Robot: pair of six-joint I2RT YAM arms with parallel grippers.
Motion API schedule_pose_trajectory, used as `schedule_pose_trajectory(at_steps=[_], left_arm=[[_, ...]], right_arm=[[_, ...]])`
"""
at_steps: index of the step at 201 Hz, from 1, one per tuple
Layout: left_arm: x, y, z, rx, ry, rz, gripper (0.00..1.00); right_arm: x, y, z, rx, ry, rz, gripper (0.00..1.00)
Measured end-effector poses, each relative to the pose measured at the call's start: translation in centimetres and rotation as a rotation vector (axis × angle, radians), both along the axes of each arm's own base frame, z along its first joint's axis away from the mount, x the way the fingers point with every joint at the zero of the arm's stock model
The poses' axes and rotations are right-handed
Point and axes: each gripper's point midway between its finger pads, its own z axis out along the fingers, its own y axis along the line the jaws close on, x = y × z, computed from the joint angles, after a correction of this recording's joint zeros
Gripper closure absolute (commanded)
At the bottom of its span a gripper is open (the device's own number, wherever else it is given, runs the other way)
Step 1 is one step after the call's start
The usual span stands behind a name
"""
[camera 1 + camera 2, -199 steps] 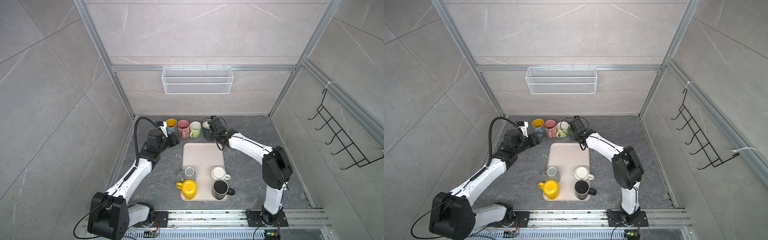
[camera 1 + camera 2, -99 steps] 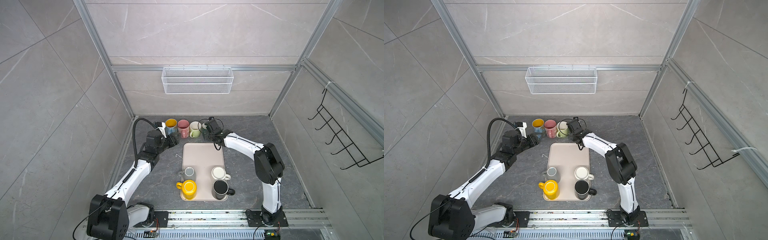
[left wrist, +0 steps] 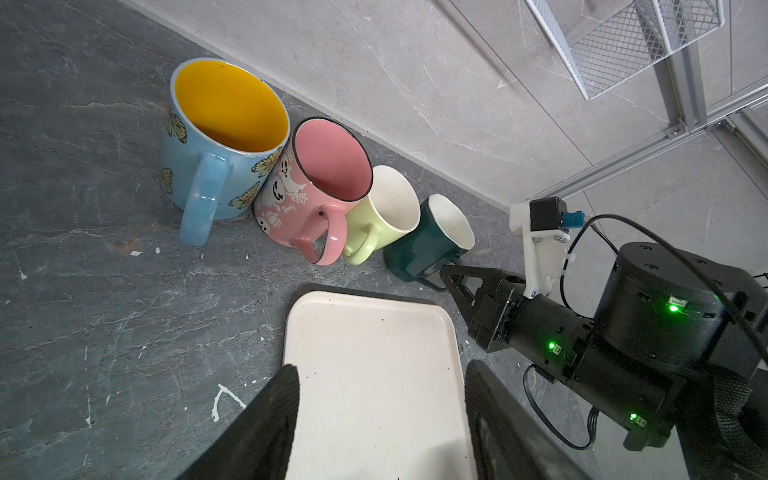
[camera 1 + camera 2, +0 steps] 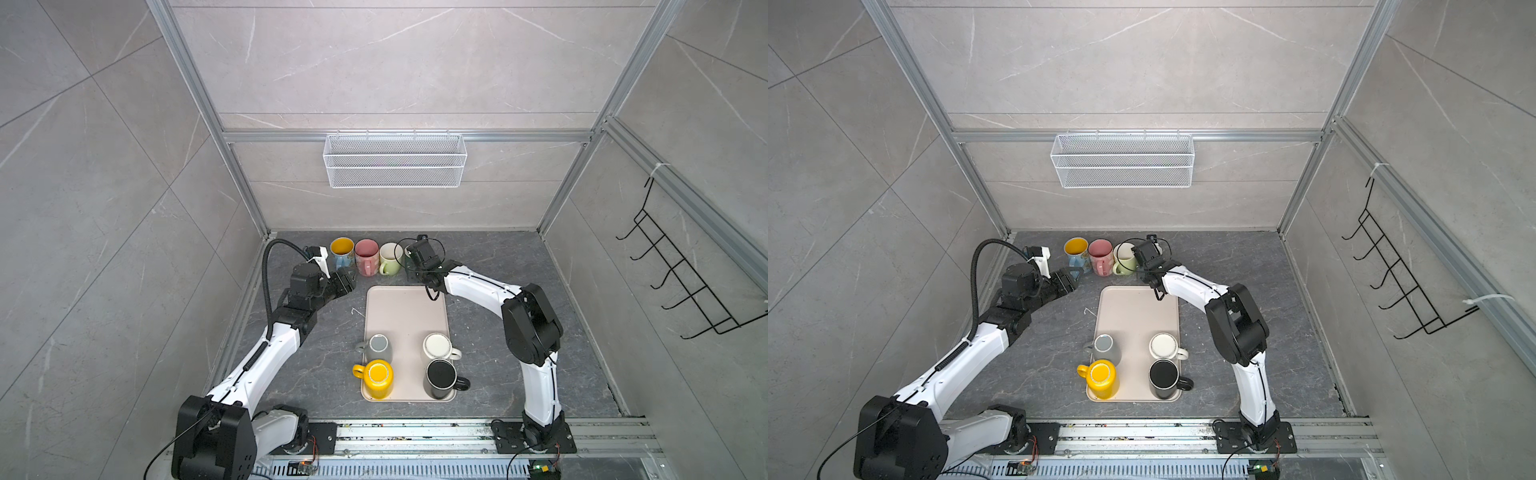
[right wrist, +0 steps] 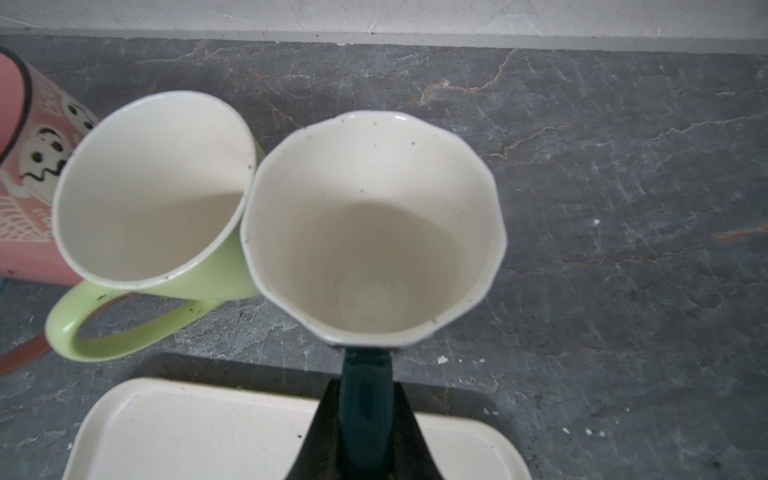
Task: Turn the mug right side up
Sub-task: 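Lower the dark green mug upright beside the light green mug and open the right gripper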
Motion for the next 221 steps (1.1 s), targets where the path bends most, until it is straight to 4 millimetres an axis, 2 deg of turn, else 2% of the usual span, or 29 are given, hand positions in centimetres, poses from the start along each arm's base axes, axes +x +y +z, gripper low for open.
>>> schedule_pose_trajectory(at_steps=[132, 183, 221], left_arm=[[-0.06, 0.51, 0.04, 0.008, -0.002, 0.022, 0.34], [-0.29, 0.59, -0.58, 0.013, 0.015, 0.024, 0.34], [-0.4, 0.65, -0.85, 0.016, 0.022, 0.025, 0.34]], right_arm=[[0.49, 0.28, -0.15, 0.029, -0.015, -0.02, 1.0], [0.43, 0.34, -0.18, 0.027, -0.015, -0.019, 1.0], [0.31, 0.55, -0.19, 0.026, -0.016, -0.016, 0.93]])
